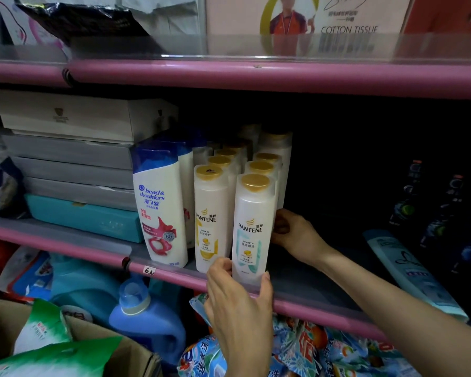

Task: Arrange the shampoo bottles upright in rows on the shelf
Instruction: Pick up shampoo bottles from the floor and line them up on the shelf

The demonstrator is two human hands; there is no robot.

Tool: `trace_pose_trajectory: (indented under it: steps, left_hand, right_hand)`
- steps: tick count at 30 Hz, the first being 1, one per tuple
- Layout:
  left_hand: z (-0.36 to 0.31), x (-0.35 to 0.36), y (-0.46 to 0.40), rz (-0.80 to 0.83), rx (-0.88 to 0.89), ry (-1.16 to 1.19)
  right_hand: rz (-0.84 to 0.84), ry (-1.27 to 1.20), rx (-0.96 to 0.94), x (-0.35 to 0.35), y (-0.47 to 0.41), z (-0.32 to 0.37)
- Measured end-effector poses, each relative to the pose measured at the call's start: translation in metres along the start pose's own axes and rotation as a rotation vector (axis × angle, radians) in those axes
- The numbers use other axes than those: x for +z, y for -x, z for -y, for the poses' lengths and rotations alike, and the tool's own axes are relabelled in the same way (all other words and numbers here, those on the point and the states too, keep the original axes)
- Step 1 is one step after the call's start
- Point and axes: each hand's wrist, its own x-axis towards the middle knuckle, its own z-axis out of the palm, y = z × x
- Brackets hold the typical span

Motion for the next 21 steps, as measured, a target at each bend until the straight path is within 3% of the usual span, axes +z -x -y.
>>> trace_pose_trajectory:
  steps: [3, 6, 8, 13, 21]
  left_hand:
    - [0.000, 0.000, 0.000, 0.000, 0.000, 0.001]
    - [0.001, 0.001, 0.001, -0.008, -0.001, 0.006]
    - [0.002, 0.002, 0.001, -0.012, -0.001, 0.005]
    - [0.004, 0.003, 0.001, -0.026, 0.034, 0.004]
    - [0.004, 0.003, 0.001, -0.008, 0.024, 0.001]
  right_hand:
    - [0.026, 0.014, 0.075, -0.009, 0.000, -0.004]
    - [-0.247, 0.108, 0.172, -0.013, -0.002, -0.012]
    - [-0.313, 0.097, 0.180, -0.007, -0.005, -0.019]
    - [-0.209, -0.108, 0.115, 0.007, -0.021, -0.026]
    - [-0.167, 0.008, 0.122, 0.011, -0.037, -0.033]
